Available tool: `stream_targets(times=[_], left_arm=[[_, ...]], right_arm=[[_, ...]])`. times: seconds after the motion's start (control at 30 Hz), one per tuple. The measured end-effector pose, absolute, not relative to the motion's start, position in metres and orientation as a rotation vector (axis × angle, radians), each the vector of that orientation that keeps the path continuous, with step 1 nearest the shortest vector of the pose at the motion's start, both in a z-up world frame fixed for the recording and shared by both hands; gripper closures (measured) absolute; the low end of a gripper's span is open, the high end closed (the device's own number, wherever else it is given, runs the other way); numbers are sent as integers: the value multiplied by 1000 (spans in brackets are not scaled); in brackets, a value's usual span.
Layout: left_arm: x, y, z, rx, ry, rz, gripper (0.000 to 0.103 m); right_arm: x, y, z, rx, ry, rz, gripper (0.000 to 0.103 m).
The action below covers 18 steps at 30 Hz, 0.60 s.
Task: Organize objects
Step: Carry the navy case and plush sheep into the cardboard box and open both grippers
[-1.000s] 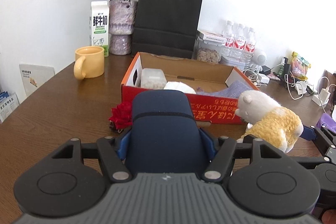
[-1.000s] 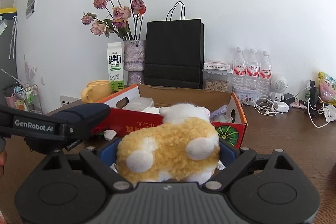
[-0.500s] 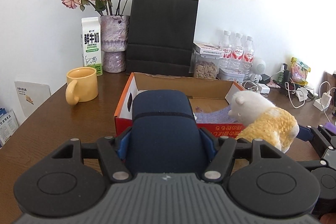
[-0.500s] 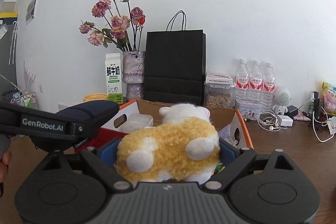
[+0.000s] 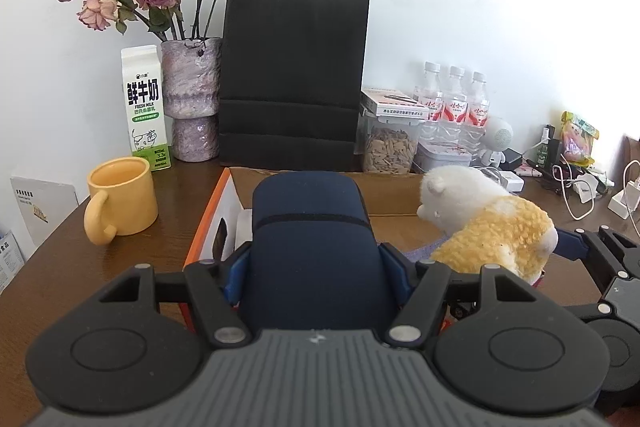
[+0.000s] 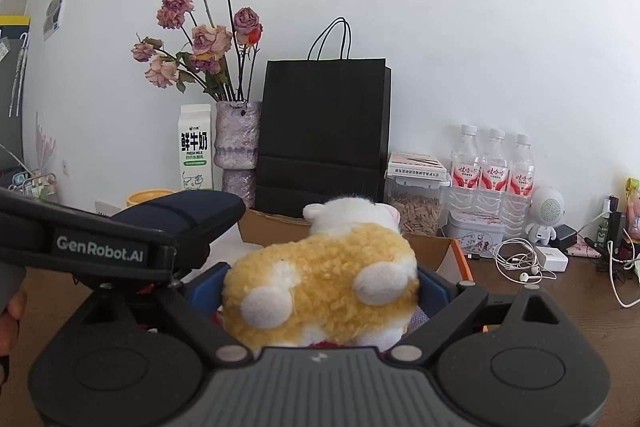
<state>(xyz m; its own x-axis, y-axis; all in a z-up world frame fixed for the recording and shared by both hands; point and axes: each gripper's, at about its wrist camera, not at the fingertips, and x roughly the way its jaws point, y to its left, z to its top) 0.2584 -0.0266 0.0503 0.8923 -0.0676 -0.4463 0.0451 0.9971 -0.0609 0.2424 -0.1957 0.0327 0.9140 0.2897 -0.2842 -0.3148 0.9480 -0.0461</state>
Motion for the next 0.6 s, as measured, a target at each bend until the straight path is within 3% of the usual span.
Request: stream_targets(times=[0.6], left_arm=[[338, -32, 23, -36, 485, -57, 36]], right_arm=[[327, -195, 7, -64, 352, 300, 9]])
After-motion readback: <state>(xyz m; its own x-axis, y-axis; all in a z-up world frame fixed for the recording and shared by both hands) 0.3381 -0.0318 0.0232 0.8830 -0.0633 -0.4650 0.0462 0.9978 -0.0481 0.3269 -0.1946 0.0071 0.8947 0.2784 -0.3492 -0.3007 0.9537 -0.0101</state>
